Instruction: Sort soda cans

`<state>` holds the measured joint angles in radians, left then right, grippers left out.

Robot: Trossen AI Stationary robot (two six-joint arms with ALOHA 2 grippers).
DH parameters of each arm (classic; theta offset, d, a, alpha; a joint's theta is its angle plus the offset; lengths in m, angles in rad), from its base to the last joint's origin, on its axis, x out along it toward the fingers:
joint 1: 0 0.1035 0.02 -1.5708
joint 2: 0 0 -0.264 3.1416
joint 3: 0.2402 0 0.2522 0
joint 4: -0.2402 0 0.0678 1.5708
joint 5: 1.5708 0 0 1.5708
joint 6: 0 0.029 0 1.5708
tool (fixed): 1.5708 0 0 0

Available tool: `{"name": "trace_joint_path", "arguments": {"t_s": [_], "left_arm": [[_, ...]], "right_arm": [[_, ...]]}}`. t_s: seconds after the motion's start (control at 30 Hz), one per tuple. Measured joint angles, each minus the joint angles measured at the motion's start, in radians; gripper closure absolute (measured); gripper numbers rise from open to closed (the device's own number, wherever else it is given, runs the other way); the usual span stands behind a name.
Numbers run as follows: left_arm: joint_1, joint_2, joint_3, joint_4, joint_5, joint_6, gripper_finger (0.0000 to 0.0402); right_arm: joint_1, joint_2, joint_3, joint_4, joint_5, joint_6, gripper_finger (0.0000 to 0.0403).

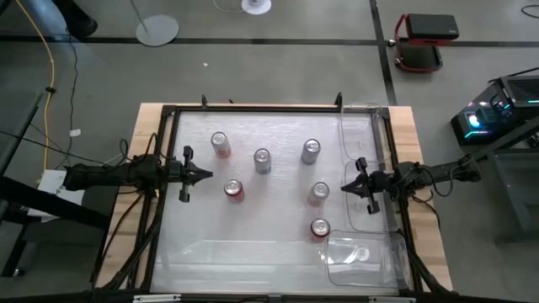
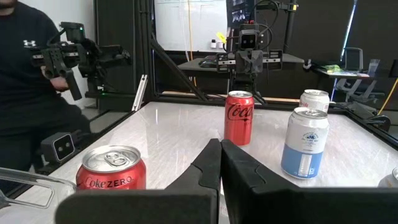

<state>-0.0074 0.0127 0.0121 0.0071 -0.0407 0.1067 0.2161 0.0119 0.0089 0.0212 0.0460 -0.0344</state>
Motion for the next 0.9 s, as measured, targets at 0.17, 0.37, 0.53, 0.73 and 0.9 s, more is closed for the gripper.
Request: {"name": "trace_joint_path", "arguments": {"t_s": [0.17, 0.37, 0.53, 0.73, 0.9], "left_arm": [[0.0, 0.0, 0.0, 0.0, 0.0, 0.0, 0.0402], [0.0, 0.0, 0.0, 0.028, 0.003, -0.15, 0.0401], [0.0, 0.004, 0.0, 0.162, -0.049, -0.379, 0.0402], [0.0, 0.109, 0.02, 0.346, -0.014, -0.495, 0.0388], [0.0, 0.286, 0.133, 0.255, 0.01, -0.373, 0.0324]], "right_arm": [[0.0, 0.0, 0.0, 0.0, 0.0, 0.0, 0.0402], [0.0, 0.0, 0.0, 0.0, 0.0, 0.0, 0.0402], [0.0, 0.0, 0.0, 0.0, 0.0, 0.0, 0.0402], [0.0, 0.0, 0.0, 0.0, 0.0, 0.0, 0.0402], [0.0, 0.0, 0.0, 0.0, 0.0, 0.0, 0.0402]]}}
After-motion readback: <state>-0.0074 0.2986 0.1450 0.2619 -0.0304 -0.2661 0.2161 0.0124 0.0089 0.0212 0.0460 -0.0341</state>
